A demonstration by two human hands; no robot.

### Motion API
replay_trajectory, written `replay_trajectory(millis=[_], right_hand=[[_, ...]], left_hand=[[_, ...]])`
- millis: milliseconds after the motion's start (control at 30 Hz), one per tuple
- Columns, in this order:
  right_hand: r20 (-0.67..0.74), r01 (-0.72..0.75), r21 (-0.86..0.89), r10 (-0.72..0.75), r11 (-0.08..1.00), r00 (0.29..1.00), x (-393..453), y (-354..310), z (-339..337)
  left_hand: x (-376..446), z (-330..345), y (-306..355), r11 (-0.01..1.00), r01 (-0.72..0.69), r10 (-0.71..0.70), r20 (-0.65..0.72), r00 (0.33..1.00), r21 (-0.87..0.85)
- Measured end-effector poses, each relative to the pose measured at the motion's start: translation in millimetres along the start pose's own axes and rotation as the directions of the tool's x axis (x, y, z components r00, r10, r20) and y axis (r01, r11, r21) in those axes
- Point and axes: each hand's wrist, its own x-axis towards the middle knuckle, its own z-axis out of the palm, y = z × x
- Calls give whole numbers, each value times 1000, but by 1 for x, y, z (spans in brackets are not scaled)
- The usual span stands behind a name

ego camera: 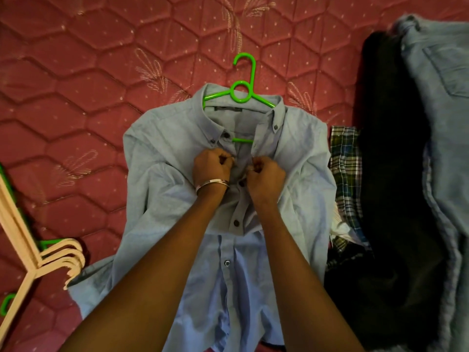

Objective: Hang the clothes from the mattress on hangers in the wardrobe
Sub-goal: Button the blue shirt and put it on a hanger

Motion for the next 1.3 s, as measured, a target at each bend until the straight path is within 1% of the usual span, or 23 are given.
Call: replay_trajectory(millis=[33,67,100,133,167,233,300,333,400,433,500,567,633,733,800,867,933,1000,1067,1133,1200,1300], right_hand=[[4,-60,170,60,984,998,-2,6,-1],[59,-137,347,124,928,990,-4,10,-3],[131,-212,505,168,837,977,-7,13,-4],[197,-278,612,198,740,960,-8,16,-6],[244,-323,675,212,663,946,-9,18,-8],[288,-361,726,219,585,932,-8,20,-12],[307,-363,758,195,542,932,-6,21,-14],[317,-365,770,181,524,931,-6,20,-15],[352,-392,784,174,482,920,-5,18,-18],[375,-413,789,175,455,910,-4,16,-20],[405,-436,786,168,439,899,-3,14,-26],[387,-402,771,138,494,912,-3,13,-30],[340,-333,722,108,607,934,-3,14,-30],[240,-152,541,21,827,971,-2,15,-27],[151,-27,416,-39,909,988,2,12,-24],[52,29,348,-50,937,997,5,3,-22],[-30,39,322,-31,946,999,10,-6,-20],[-83,47,301,-23,953,996,18,-12,-18],[-129,96,254,-64,962,990,23,-16,-17],[-148,172,183,-146,968,978,25,-19,-16],[-125,238,120,-223,964,967,23,-19,-12],[-128,337,75,-326,938,937,21,-16,-8]], left_hand=[[0,0,2,1000,14,-15,-6,1000,-15],[0,0,3,998,40,-40,-12,999,-40],[1,0,5,995,76,-77,-14,997,-67],[2,1,5,989,115,-117,-8,993,-93],[3,1,6,979,156,-156,6,988,-130],[6,-1,5,935,225,-218,57,974,-276],[5,-7,7,856,282,-239,153,959,-433],[4,-11,9,823,303,-237,195,952,-480],[3,-19,13,798,307,-216,230,949,-518],[3,-21,15,793,301,-208,229,951,-530],[5,-23,17,779,295,-207,217,954,-554],[6,-21,19,757,301,-220,207,953,-580],[7,-19,22,736,303,-211,220,952,-605],[7,-17,25,745,291,-186,232,955,-601],[9,-16,27,753,288,-181,235,955,-592],[11,-15,29,764,291,-180,243,953,-577],[14,-15,31,774,295,-177,256,950,-560],[18,-15,34,787,299,-180,263,948,-540],[20,-16,35,794,302,-178,273,945,-527],[21,-16,36,786,307,-165,296,941,-537],[22,-15,36,785,307,-149,318,936,-538],[22,-15,35,787,303,-134,331,934,-538]])
